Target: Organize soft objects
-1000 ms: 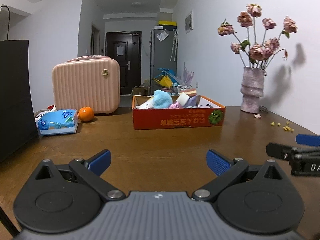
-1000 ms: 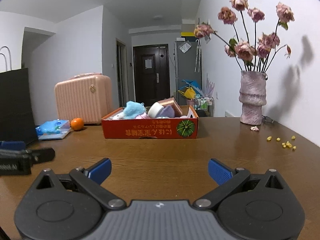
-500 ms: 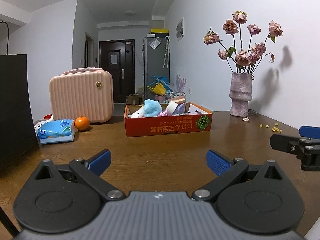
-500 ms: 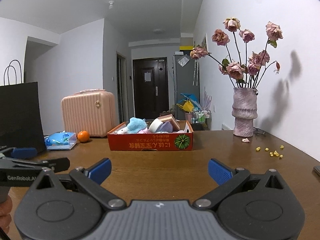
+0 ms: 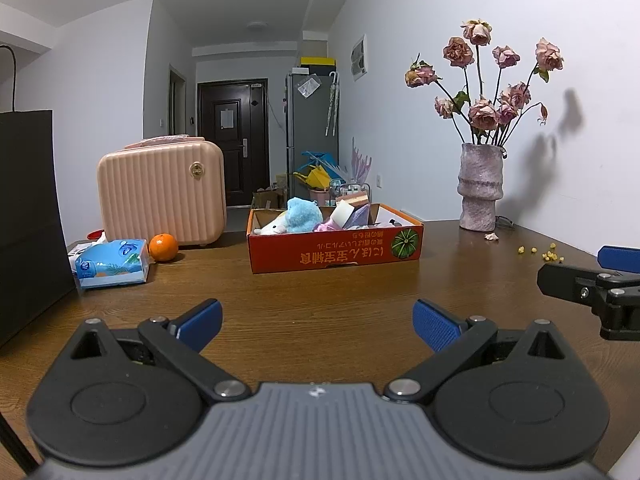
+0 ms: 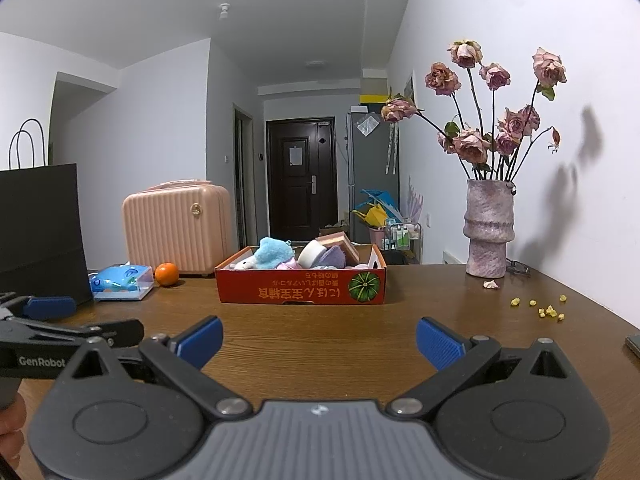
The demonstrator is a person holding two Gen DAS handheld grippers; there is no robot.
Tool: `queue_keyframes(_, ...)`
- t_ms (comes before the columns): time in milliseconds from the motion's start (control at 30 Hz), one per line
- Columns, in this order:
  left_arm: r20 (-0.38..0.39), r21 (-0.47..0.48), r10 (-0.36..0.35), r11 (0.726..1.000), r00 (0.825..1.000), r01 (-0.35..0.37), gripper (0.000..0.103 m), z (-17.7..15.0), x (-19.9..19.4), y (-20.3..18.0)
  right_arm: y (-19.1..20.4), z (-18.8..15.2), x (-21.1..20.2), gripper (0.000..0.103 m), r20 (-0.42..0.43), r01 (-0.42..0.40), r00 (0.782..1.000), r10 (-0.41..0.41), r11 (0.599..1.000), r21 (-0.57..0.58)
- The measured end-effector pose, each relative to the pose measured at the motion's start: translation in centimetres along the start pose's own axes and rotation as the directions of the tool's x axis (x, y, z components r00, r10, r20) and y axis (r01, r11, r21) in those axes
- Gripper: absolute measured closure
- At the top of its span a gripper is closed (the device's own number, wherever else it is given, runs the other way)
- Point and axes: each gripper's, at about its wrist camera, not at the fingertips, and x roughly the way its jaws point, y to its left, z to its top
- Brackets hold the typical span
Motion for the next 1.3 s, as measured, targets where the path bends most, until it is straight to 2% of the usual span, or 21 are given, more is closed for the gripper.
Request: queue_keyframes(1300, 0.002, 0.000, -0.002, 1.000, 1.000, 0.002, 0.000, -0.22, 0.14, 0.08, 0.11, 0.29, -0.10, 0.000, 0.001, 0.006, 1.000, -0.006, 1.000, -0.007)
